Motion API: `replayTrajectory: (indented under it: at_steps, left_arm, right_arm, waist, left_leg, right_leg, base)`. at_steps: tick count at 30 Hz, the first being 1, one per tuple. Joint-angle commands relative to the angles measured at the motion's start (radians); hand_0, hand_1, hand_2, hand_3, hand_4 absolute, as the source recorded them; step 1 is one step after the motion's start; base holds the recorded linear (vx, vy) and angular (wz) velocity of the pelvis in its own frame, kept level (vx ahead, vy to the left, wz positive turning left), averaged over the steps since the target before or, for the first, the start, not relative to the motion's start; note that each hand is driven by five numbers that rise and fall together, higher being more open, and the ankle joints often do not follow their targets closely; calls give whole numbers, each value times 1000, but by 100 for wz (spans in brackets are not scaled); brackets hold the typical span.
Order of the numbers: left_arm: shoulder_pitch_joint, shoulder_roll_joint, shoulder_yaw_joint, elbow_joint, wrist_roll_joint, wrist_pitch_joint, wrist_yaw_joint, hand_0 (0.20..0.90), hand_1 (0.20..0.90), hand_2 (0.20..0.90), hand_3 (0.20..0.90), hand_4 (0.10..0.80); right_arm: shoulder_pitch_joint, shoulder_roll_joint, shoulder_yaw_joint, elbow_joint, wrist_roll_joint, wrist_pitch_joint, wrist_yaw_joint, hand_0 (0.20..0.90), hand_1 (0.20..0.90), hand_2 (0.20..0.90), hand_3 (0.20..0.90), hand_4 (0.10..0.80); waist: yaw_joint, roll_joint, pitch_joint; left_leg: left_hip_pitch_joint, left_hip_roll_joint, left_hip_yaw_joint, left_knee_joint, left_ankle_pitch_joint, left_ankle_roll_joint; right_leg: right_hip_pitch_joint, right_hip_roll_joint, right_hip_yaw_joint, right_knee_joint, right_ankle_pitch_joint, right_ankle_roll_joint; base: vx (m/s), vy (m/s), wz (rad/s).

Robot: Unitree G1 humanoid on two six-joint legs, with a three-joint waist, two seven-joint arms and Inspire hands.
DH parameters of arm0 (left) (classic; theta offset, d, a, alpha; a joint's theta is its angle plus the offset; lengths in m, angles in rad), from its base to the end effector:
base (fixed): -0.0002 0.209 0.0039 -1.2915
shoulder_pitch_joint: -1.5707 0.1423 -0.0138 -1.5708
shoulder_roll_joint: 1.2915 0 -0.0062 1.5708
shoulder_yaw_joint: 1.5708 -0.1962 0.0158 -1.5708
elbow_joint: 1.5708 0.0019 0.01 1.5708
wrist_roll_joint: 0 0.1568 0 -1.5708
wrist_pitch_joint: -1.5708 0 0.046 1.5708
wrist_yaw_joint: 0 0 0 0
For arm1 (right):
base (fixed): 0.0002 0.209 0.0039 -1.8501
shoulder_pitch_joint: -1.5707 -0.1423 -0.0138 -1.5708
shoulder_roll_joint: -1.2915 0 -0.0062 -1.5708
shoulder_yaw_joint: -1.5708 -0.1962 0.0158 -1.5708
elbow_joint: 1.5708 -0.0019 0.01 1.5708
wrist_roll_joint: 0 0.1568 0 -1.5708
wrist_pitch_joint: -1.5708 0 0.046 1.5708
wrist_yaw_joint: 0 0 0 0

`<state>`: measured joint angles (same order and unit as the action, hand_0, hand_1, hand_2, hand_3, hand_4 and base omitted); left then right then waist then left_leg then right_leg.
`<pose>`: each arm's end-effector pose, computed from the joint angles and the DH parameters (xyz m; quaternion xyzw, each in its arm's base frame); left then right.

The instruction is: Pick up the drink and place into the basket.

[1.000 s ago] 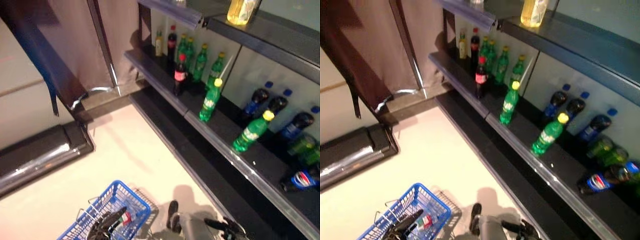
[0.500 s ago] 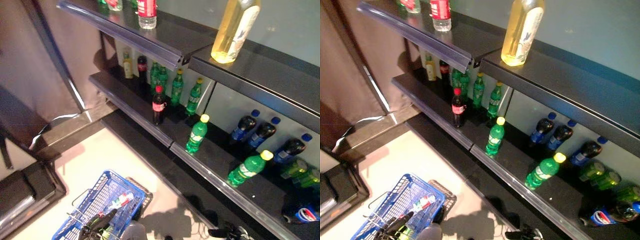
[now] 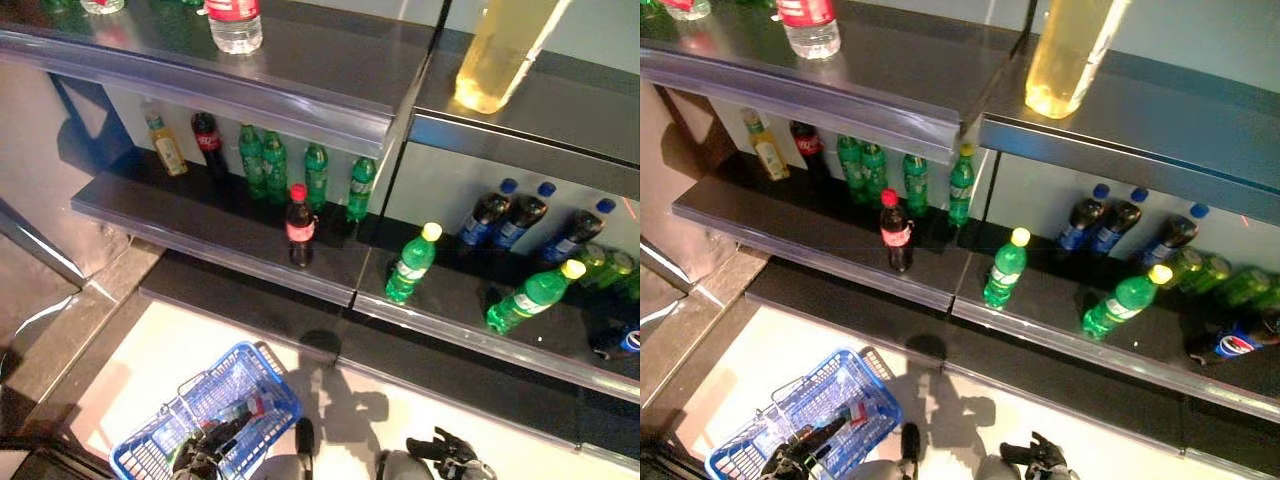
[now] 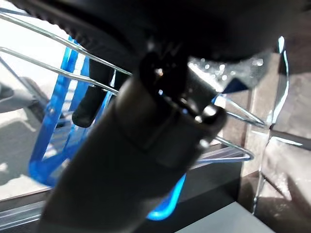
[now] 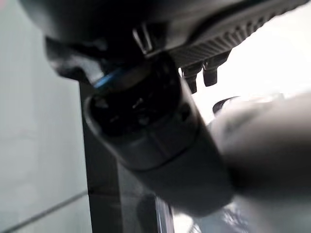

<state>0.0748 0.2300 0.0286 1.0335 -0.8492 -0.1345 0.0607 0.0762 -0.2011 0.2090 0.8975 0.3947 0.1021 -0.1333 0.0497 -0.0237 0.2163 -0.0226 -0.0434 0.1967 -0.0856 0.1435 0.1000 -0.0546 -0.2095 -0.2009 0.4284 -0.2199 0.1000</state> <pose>0.0887 0.2433 -0.1318 -0.2347 0.3961 0.3250 0.8261 0.1031 -0.1951 -0.1337 0.0126 0.5184 -0.1021 0.8489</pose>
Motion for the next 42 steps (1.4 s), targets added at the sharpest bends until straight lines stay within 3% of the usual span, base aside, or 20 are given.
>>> replayTrajectory:
  at_steps: [1, 3, 6, 7, 10, 12, 13, 15, 16, 17, 18, 20, 22, 30, 32, 36, 37, 42]
  left_arm:
    - [-23, 44, 46, -146, -2, -121, -15, 300, 300, 300, 200, 100]
    - [-34, 37, 31, -140, 0, -117, -1, 300, 300, 300, 200, 100]
    - [-40, 29, 17, -134, 2, -109, 4, 300, 300, 300, 200, 100]
    - [-33, 20, 9, -144, -7, -102, 13, 300, 300, 300, 200, 100]
    - [-15, 4, 0, -167, -11, -114, 20, 300, 300, 300, 200, 100]
    - [13, -10, -7, -194, -29, -134, 19, 300, 300, 300, 200, 100]
    - [41, -20, -5, -203, -58, -153, 20, 300, 300, 300, 200, 100]
    - [55, -29, 5, -204, -66, -157, 19, 300, 300, 300, 200, 100]
    - [66, -36, 20, -203, -63, -152, 17, 300, 300, 300, 200, 100]
    - [67, -36, 21, -202, -63, -151, 17, 300, 300, 300, 200, 100]
    - [73, -32, 27, -189, -51, -135, 21, 300, 300, 300, 200, 100]
    - [78, -28, 31, -177, -53, -130, 15, 300, 300, 300, 200, 100]
    - [62, -1, 29, -148, -83, -107, 6, 300, 300, 300, 200, 100]
    - [30, 3, 21, -107, -49, -104, 7, 300, 300, 300, 200, 100]
    - [21, 5, 31, -105, -47, -100, 2, 300, 300, 300, 200, 100]
    - [2, -5, 31, -93, -29, -102, 4, 300, 300, 300, 200, 100]
    - [-5, -14, 26, -86, -18, -100, 7, 300, 300, 300, 200, 100]
    - [0, -43, 21, -72, 7, -95, 5, 300, 300, 300, 200, 100]
  right_arm:
    - [-33, -27, 58, 0, -5, -25, 0, 900, 900, 900, 900, 800]
    - [-57, -30, 70, -3, 0, -31, 1, 900, 900, 900, 900, 800]
    - [-65, -35, 81, -40, -1, -17, -4, 900, 900, 900, 900, 800]
    - [-64, -47, 97, -108, -12, 14, -19, 900, 900, 900, 900, 800]
    - [-56, -68, 110, -220, -13, 51, -24, 900, 900, 900, 900, 800]
    - [-49, -93, 119, -325, -41, 89, -18, 900, 900, 900, 900, 800]
    - [-57, -127, 143, -395, -80, 98, 12, 900, 900, 900, 900, 800]
    - [-69, -148, 163, -431, -103, 90, 27, 900, 900, 900, 900, 800]
    - [-75, -170, 180, -474, -139, 74, 55, 900, 900, 900, 900, 800]
    - [-74, -172, 182, -481, -137, 77, 54, 900, 900, 900, 900, 800]
    - [-64, -188, 188, -539, -171, 68, 81, 900, 900, 900, 900, 800]
    - [-52, -213, 194, -608, -200, 69, 101, 900, 900, 900, 900, 800]
    - [-37, -283, 204, -807, -233, 14, 149, 900, 900, 900, 900, 800]
    - [-123, -433, 85, -1169, -145, -126, 188, 900, 900, 900, 900, 800]
    - [-160, -445, 47, -1225, -124, -177, 139, 900, 900, 900, 900, 800]
    - [-232, -428, 18, -1261, -114, -182, 18, 900, 900, 900, 900, 800]
    - [-274, -409, -1, -1274, -101, -170, -84, 900, 900, 900, 900, 800]
    - [-338, -356, -23, -1246, -144, -155, -290, 900, 900, 900, 900, 800]
  waist:
    - [25, 12, -54]
    - [40, 7, -59]
    - [34, -2, -58]
    - [34, -8, -55]
    - [34, -17, -43]
    - [44, -29, -27]
    - [67, -39, -14]
    - [83, -42, -10]
    - [91, -41, -9]
    - [92, -40, -9]
    - [90, -37, -12]
    - [88, -38, -14]
    - [68, -37, -23]
    - [34, -29, -52]
    - [33, -29, -63]
    - [38, -28, -71]
    - [42, -25, -75]
    - [54, -16, -79]
  left_leg:
    - [-15, 39, 8, 159, -173, -81]
    - [-26, 43, 21, 164, -167, -91]
    - [-51, 48, 32, 174, -153, -103]
    - [-66, 60, 45, 176, -134, -120]
    - [-95, 72, 46, 185, -116, -134]
    - [-135, 80, -12, 222, -105, -151]
    - [-157, 85, -148, 236, -99, -161]
    - [-155, 95, -221, 220, -90, -164]
    - [-133, 116, -224, 180, -78, -172]
    - [-129, 120, -219, 171, -73, -174]
    - [-118, 145, -192, 134, -45, -188]
    - [-120, 150, -187, 131, -36, -193]
    - [-110, 173, -125, 124, -28, -205]
    - [-59, 155, -100, 115, -62, -200]
    - [-50, 153, -89, 123, -75, -196]
    - [-43, 152, -86, 135, -90, -194]
    - [-44, 153, -85, 148, -98, -193]
    - [-36, 151, -91, 155, -107, -192]
  right_leg:
    - [73, 19, -62, -151, 181, 9]
    - [116, 29, -82, -237, 154, -1]
    - [131, 64, -60, -290, 145, -9]
    - [145, 77, -67, -320, 149, -15]
    - [158, 99, -56, -350, 154, -29]
    - [157, 109, -33, -363, 164, -42]
    - [145, 119, 10, -362, 167, -49]
    - [131, 128, 32, -357, 167, -54]
    - [128, 134, 23, -356, 160, -55]
    - [129, 135, 21, -355, 159, -56]
    - [134, 139, 2, -352, 155, -55]
    - [137, 140, -6, -351, 154, -55]
    - [141, 134, -50, -344, 148, -51]
    - [153, 98, -52, -326, 139, -26]
    - [162, 87, -52, -334, 143, -19]
    - [168, 81, -56, -337, 143, -19]
    - [172, 80, -58, -334, 140, -21]
    - [183, 81, -57, -339, 137, -27]
  base:
    - [-108, -21, -56]
    - [-146, -91, -52]
    - [-156, -129, -40]
    - [-173, -140, -11]
    - [-173, -122, -13]
    - [-195, -99, -11]
    - [-157, -49, -35]
    - [-134, -40, -80]
    - [-69, -17, -72]
    - [-42, 14, -41]
    - [0, 0, 0]
    - [-2, 13, 3]
    - [-23, 59, -4]
    - [26, 108, 18]
    - [29, 67, 6]
    - [4, 7, 1]
    - [0, 0, 0]
    - [17, 12, 0]
